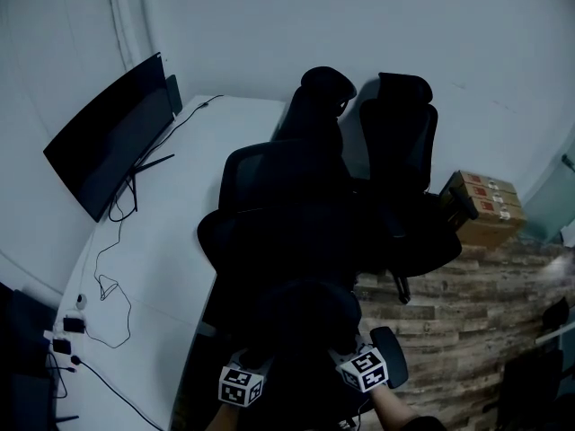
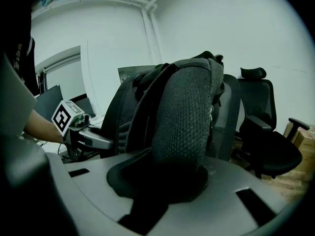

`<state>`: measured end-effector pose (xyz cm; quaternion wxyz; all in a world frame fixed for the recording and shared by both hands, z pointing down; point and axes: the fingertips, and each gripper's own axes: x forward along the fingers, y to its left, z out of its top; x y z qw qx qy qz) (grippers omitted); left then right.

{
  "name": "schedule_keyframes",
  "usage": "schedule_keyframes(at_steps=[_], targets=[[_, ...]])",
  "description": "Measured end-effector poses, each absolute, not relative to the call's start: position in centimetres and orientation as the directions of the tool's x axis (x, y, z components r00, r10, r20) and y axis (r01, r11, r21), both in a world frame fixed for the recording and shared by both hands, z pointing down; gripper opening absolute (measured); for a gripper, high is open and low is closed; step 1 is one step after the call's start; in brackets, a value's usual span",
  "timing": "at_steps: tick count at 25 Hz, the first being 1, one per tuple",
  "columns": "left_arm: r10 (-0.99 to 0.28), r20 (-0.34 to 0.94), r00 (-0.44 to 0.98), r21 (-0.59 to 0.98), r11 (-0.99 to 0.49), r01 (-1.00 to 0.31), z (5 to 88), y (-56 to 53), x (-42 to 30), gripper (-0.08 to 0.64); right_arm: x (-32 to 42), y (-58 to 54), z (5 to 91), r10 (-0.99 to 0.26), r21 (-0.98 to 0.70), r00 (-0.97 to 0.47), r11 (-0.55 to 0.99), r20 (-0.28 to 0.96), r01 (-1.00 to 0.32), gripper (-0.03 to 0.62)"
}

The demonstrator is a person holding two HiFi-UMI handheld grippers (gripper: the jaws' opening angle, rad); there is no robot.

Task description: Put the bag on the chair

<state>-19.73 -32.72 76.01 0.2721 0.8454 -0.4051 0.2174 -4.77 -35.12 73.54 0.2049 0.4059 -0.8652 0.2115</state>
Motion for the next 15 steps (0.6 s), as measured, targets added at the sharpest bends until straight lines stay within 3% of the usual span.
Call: schedule_keyframes(at_steps=[15], targets=[[-0.566, 0.633, 0.528, 0.270, -0.478, -0.836, 81.4, -36.1, -20.9, 0.202, -5.2, -38.8, 79.9, -0.591, -0.201, -0.550, 0.553, 0.590, -0.809, 0.117]])
